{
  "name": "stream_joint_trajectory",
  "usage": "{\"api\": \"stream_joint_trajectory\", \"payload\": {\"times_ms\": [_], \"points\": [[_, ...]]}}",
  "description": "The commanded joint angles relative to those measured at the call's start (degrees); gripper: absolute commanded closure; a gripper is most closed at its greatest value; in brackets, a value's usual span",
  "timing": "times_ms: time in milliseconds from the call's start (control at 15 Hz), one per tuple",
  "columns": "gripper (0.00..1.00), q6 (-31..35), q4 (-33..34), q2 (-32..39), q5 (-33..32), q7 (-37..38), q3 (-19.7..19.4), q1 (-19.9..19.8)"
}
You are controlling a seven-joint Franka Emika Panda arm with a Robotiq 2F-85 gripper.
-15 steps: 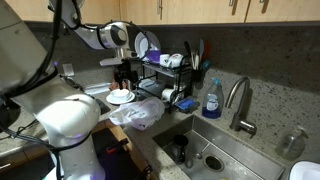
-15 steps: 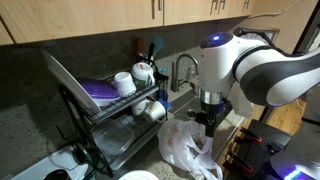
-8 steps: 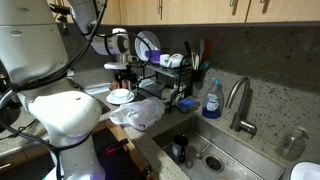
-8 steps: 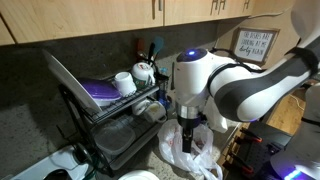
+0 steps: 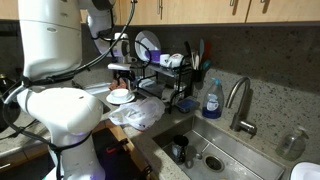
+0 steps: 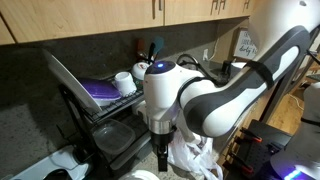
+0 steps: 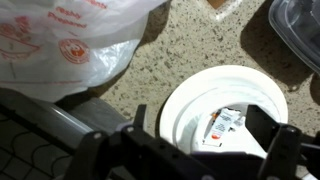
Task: Take the objects from the white bowl one at a time and put them in the plastic bag
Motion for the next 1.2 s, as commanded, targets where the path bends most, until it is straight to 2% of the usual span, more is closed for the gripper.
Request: {"api": "stream_joint_trajectory", "payload": {"times_ms": [0,67,133,600,867,1133], "points": [[0.0,-0.62,6.26,5.54,0.38,-5.26,0.72,2.52],[0.0,-1.64,7.39,6.26,-0.08,-7.59,0.93,3.05],[0.0,-0.15,4.38,4.18,0.27,-4.36,-0.2,3.03],[0.0,-0.25,6.6,6.29,0.25,-6.7,0.1,3.83],[0.0,-2.0,8.81,8.91,0.92,-5.21,0.12,4.74],[0.0,0.02,10.52,11.89,3.24,-5.4,0.45,5.01]]}}
